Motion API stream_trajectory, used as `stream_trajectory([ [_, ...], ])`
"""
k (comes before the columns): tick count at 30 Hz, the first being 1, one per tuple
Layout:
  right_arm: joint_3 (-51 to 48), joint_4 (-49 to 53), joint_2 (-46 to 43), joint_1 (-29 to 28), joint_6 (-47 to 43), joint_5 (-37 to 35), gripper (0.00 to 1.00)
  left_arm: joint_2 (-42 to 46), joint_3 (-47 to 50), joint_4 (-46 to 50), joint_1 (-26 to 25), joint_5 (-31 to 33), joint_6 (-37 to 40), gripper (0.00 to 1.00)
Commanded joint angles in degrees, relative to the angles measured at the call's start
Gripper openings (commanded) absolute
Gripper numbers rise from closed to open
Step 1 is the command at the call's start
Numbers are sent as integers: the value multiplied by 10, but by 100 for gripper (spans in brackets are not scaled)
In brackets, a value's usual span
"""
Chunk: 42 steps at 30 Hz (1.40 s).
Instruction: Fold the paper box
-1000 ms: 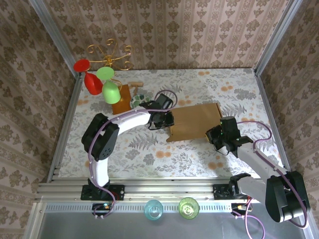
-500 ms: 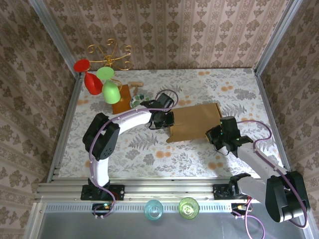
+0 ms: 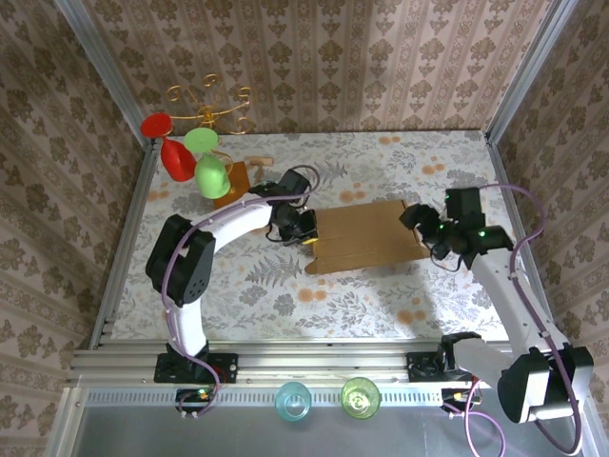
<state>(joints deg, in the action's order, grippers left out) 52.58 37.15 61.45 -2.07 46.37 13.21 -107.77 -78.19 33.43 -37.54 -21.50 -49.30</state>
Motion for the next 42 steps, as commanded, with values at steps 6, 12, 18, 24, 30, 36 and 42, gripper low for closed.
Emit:
stream_trajectory([
  [6, 64, 82, 108, 71, -100, 68, 90, 39, -28, 114, 62, -145, 46, 0],
  [12, 30, -7, 230, 119, -48, 258, 95, 40, -28, 110, 90, -202, 50, 0],
  [18, -25, -140, 261, 136, 8, 346, 96, 35, -23, 99, 104, -229, 46, 0],
  [24, -51, -188, 307, 137, 15, 380, 94, 28, -18, 82, 111, -247, 38, 0],
  [30, -63, -233, 326, 138, 41, 401, 88, 16, -24, 78, 110, -253, 38, 0],
  [36, -69, -291, 332, 139, 94, 414, 74, 8, -23, 75, 110, -257, 39, 0],
  [42, -78, -297, 301, 140, 156, 402, 65, 35, -38, 66, 135, -224, 30, 23],
])
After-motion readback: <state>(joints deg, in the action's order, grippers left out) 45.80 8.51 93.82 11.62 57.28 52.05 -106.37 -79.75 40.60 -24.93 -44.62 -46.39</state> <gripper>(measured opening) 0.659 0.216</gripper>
